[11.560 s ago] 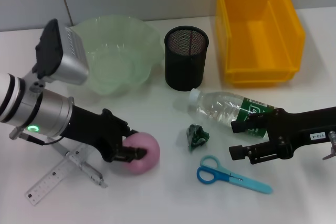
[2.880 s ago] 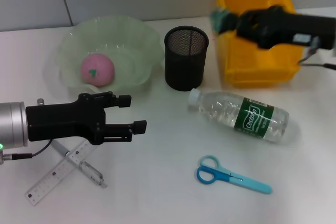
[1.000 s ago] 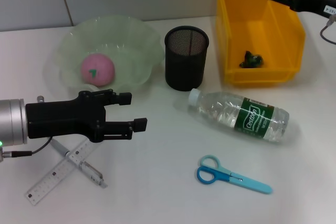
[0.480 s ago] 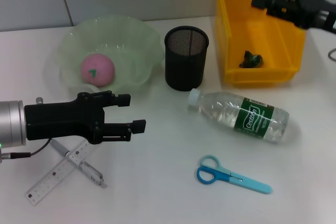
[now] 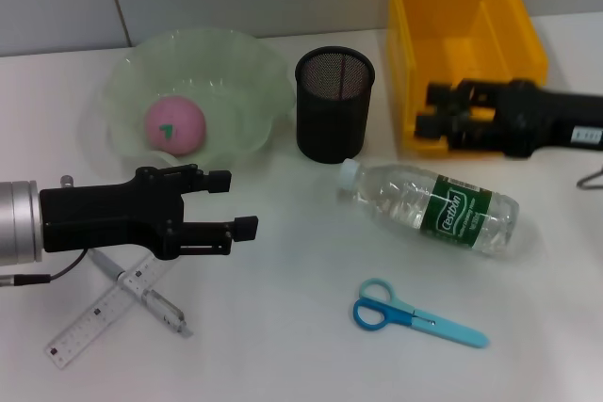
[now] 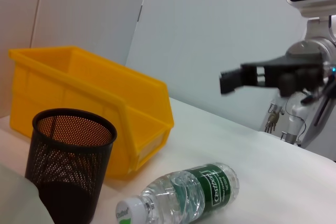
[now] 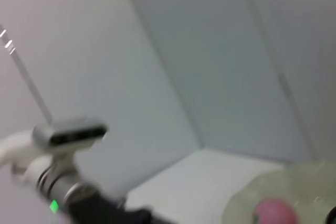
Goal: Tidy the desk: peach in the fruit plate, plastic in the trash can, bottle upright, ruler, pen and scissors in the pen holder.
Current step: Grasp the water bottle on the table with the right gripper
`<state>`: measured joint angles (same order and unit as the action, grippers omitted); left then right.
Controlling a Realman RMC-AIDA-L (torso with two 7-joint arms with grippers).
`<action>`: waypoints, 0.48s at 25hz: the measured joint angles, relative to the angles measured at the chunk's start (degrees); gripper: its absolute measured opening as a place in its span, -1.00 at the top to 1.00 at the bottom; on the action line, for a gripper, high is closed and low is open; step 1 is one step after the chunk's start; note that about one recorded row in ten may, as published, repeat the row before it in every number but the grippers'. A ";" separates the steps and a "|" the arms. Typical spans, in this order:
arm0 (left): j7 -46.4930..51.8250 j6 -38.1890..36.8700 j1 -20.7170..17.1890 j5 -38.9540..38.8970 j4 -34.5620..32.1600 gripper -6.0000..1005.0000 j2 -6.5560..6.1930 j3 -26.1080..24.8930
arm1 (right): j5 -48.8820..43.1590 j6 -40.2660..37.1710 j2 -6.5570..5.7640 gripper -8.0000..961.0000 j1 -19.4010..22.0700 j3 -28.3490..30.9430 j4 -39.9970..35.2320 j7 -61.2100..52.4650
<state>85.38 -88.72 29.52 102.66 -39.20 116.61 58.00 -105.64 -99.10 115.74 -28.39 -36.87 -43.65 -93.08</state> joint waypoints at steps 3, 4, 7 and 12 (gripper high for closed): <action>0.01 -0.04 0.00 0.01 0.00 -0.67 -0.02 0.00 | -0.47 -0.35 -0.06 -0.54 0.12 -2.94 -0.08 0.60; 0.24 -0.22 0.00 0.00 -0.01 -0.67 -0.26 0.06 | -0.53 -0.39 -0.13 -0.54 0.23 -4.74 -0.12 1.01; 0.41 -0.37 0.00 0.01 -0.02 -0.67 -0.38 0.07 | -0.59 -0.40 -0.22 -0.54 0.28 -6.31 -0.17 1.45; 0.75 -0.60 -0.20 0.09 -0.06 -0.67 -0.61 0.02 | -1.91 -0.45 -0.37 -0.54 0.20 -10.58 -1.00 1.99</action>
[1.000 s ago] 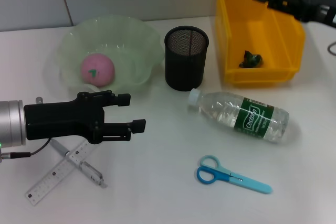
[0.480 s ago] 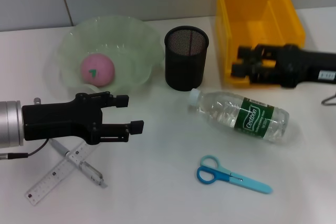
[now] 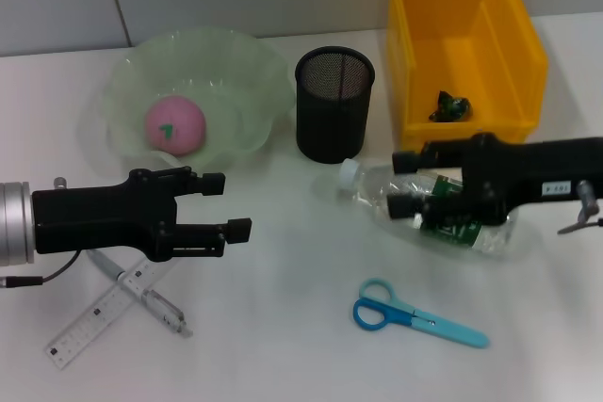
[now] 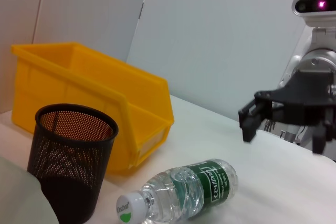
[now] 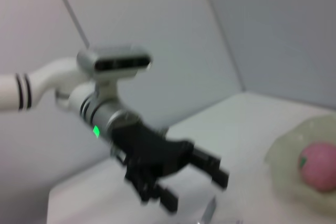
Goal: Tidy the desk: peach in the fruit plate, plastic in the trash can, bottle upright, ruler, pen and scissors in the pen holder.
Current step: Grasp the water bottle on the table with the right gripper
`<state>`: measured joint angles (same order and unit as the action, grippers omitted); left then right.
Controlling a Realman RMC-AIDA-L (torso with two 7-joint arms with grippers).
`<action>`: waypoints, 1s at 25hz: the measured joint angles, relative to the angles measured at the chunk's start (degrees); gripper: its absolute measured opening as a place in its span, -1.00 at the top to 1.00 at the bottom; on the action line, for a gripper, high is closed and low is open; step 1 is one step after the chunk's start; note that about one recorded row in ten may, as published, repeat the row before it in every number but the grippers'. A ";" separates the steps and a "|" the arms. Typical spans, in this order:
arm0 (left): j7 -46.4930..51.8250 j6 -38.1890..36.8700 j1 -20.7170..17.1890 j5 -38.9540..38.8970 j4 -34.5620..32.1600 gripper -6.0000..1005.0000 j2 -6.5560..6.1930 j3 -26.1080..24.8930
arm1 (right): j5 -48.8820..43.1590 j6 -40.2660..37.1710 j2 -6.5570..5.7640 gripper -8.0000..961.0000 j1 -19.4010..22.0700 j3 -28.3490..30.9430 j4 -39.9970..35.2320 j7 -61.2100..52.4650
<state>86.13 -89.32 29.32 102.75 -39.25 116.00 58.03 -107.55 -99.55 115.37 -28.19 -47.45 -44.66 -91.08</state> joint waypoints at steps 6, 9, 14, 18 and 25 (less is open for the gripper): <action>-0.38 0.29 -0.27 0.00 0.00 -0.67 0.01 -0.03 | -8.26 0.15 1.58 -0.54 -1.51 -0.90 -7.16 -2.40; -0.53 0.42 -0.27 0.00 -0.02 -0.67 0.04 -0.02 | -12.19 0.19 2.11 -0.54 -2.95 -0.92 -12.40 -6.72; -0.56 0.53 -0.31 -0.01 -0.04 -0.67 0.12 -0.03 | -21.38 -1.12 1.81 -0.54 -7.23 -0.96 -18.32 -15.25; -0.57 0.61 -0.48 -0.22 -0.04 -0.67 0.11 -0.02 | -27.24 -2.01 1.58 -0.54 -9.89 -0.98 -21.39 -19.27; -0.61 0.64 -0.65 -0.18 -0.03 -0.67 0.36 -0.69 | -37.59 -3.68 0.82 -0.54 -14.58 -0.99 -23.13 -23.01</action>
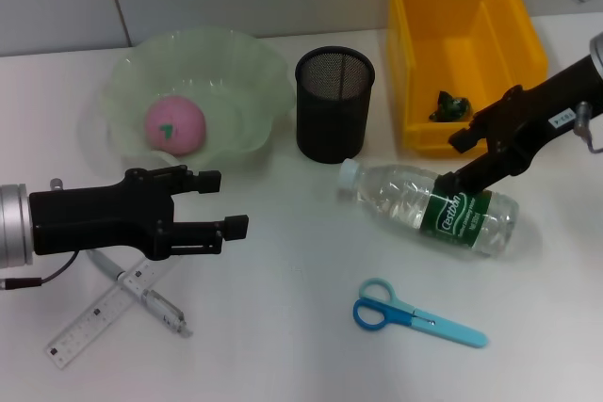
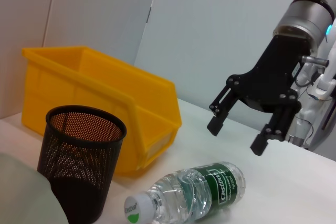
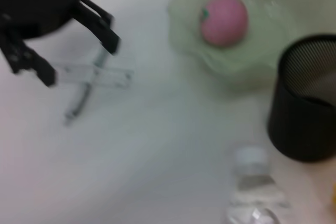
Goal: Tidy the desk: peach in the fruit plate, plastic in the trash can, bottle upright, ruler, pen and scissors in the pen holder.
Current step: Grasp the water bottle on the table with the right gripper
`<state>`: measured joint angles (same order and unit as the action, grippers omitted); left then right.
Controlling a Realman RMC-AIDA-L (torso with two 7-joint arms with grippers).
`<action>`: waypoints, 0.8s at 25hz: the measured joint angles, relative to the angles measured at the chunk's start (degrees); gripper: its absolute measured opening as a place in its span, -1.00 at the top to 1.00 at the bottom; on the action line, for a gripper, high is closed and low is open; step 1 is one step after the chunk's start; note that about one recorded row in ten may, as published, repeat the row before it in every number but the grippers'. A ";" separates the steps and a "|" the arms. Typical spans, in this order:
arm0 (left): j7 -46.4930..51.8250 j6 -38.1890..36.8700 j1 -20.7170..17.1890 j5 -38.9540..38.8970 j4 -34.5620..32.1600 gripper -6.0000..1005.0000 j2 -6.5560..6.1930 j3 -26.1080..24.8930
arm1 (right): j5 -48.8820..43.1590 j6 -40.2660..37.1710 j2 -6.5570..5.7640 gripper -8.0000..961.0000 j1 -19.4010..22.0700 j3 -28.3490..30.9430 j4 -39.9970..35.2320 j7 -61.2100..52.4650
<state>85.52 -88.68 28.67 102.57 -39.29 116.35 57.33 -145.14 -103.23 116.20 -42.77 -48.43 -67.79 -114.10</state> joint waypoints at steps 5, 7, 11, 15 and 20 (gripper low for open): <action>0.00 0.00 -0.11 -0.17 0.01 -0.67 0.01 -0.07 | -6.79 -0.04 0.20 -0.54 -2.96 -1.00 0.32 -1.19; 0.00 0.00 -0.11 -0.20 0.01 -0.67 0.03 -0.30 | -8.39 0.76 0.51 -0.54 -3.38 -3.73 0.43 -1.63; 0.00 0.00 -0.07 -0.20 0.00 -0.67 0.09 -0.54 | -8.72 2.59 0.76 -0.54 -3.18 -5.85 0.90 -1.92; 0.00 0.00 -0.05 -0.21 0.01 -0.67 0.11 -0.56 | -9.15 4.97 0.91 -0.54 -3.11 -7.39 2.98 -2.13; 0.00 0.00 0.09 -0.25 0.00 -0.67 0.10 -0.56 | -10.88 7.02 1.71 -0.54 -3.60 -8.23 5.11 -1.70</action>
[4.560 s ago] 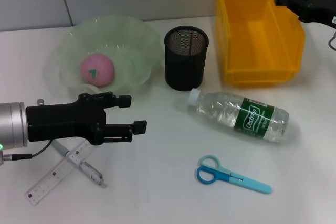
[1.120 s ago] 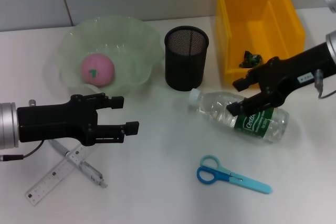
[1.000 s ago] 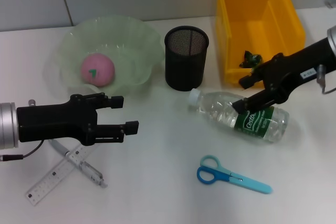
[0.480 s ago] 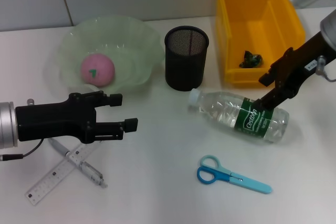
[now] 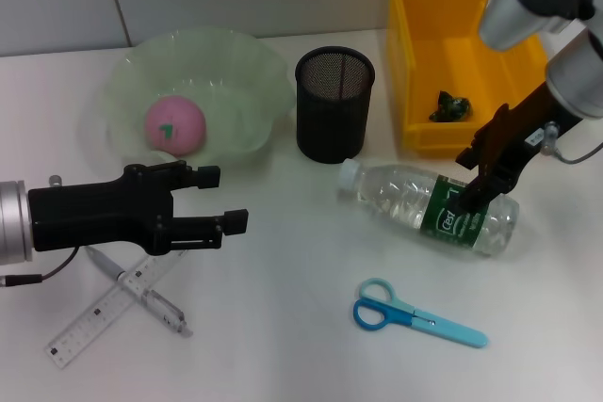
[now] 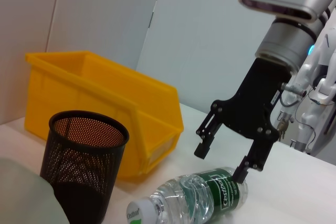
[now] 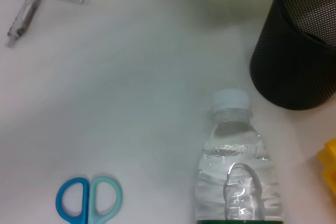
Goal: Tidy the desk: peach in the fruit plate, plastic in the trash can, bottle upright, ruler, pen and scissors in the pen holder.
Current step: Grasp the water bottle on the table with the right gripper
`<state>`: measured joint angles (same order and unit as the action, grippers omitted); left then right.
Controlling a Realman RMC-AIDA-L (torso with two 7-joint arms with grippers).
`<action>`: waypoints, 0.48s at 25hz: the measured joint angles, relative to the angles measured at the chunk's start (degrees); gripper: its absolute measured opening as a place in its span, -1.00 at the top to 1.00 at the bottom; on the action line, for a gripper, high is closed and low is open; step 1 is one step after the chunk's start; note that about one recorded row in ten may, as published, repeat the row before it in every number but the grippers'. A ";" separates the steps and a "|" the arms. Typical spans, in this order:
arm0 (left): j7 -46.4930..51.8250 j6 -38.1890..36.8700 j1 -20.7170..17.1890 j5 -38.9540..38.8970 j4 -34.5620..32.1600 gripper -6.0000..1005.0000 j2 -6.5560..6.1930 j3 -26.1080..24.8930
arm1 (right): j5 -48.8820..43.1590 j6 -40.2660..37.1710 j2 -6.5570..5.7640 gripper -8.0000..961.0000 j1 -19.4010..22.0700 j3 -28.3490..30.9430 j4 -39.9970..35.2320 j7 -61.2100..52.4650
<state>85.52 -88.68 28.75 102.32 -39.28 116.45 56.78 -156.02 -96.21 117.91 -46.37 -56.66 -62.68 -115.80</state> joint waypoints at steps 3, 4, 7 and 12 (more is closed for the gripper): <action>0.00 0.00 0.12 -0.01 0.00 -0.67 0.00 0.00 | -0.16 1.71 0.32 -0.54 0.28 -1.90 0.31 -0.09; 0.00 0.00 0.12 -0.01 0.00 -0.67 0.00 0.00 | -0.18 2.33 0.39 -0.54 0.41 -2.58 0.48 -0.34; 0.00 0.00 0.22 0.00 0.00 -0.67 -0.05 0.00 | -0.36 3.74 0.46 -0.54 0.11 -3.57 2.54 -0.54; 0.00 0.00 0.31 0.01 0.00 -0.67 -0.08 0.00 | -1.40 6.99 0.86 -0.54 -0.19 -5.12 5.29 -0.49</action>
<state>85.52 -88.68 29.07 102.34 -39.29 116.37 56.78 -157.42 -89.22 118.77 -46.56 -61.78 -57.39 -116.30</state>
